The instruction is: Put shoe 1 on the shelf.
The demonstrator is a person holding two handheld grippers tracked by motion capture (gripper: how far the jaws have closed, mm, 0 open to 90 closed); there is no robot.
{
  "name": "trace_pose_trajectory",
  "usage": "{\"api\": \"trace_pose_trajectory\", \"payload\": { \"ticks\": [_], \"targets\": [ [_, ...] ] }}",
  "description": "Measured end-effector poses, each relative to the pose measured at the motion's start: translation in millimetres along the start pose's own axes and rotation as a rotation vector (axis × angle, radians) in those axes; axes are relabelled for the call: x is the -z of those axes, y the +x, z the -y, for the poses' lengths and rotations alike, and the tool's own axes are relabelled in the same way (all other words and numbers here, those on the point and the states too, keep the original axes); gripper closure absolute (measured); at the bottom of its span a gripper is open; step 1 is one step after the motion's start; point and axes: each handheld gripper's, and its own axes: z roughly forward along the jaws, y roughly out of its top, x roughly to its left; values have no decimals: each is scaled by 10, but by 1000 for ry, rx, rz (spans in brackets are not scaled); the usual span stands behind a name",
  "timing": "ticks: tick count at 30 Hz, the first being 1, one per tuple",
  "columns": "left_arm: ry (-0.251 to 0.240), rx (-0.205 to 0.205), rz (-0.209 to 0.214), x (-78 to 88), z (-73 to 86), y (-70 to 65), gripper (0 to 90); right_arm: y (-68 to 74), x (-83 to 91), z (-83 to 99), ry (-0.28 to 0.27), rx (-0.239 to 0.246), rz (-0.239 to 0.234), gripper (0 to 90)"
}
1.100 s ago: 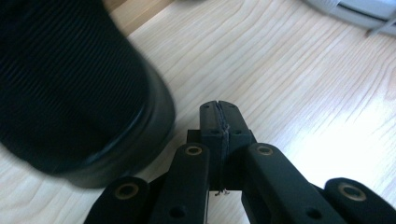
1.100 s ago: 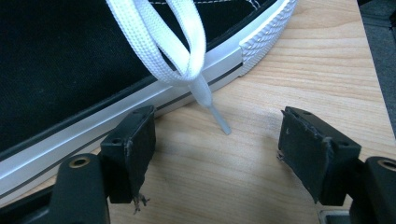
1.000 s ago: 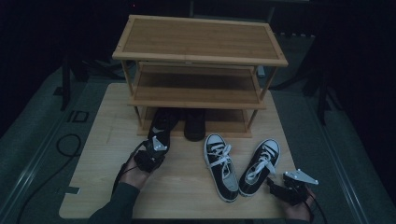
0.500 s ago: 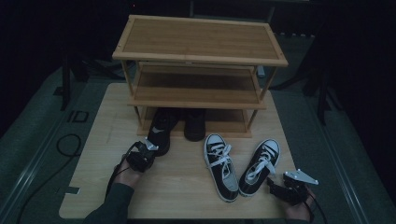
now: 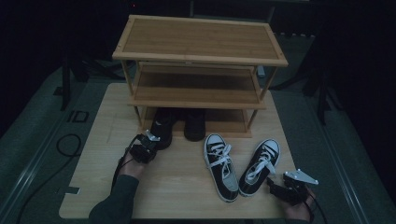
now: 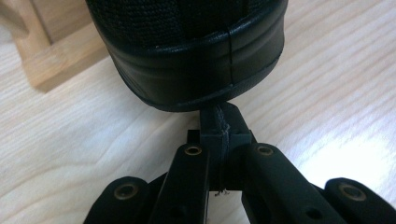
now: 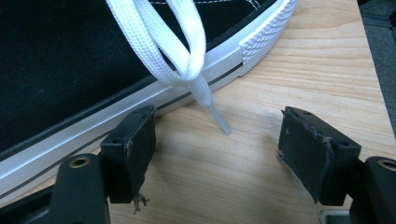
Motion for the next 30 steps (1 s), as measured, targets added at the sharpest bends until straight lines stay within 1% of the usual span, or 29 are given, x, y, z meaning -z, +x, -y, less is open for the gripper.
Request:
{"api": "trace_pose_trajectory", "payload": {
  "ticks": [1,2,3,4,7,8,9,11,14,15,19,22,25,26,30],
  "targets": [
    [0,0,0,0,0,0,900,0,0,0,0,0,0,271],
    [-4,1,0,-13,-54,-20,900,0,0,0,0,0,0,271],
    [-4,1,0,-13,-54,-20,899,0,0,0,0,0,0,271],
    [-9,1,2,-18,-86,-31,900,0,0,0,0,0,0,271],
    [-11,-20,1,-43,-209,-76,900,0,0,0,0,0,0,271],
    [-6,-27,5,-88,-295,-109,900,0,0,0,0,0,0,271],
    [-6,-27,5,-88,-295,-109,900,0,0,0,0,0,0,271],
    [7,-35,7,-137,-364,-151,900,0,0,0,0,0,0,271],
    [26,-50,16,-246,-418,-236,900,0,0,0,0,0,0,271],
    [21,-46,18,-275,-435,-262,900,0,0,0,0,0,0,271],
    [24,-47,22,-286,-460,-266,900,0,0,0,0,0,0,271],
    [25,-29,25,-307,-490,-240,900,0,0,0,0,0,0,271],
    [29,-34,29,-316,-506,-231,900,0,0,0,0,0,0,271],
    [37,-32,35,-323,-527,-221,900,0,0,0,0,0,0,271],
    [41,-23,42,-333,-546,-201,900,0,0,0,0,0,0,271]
  ]
}}
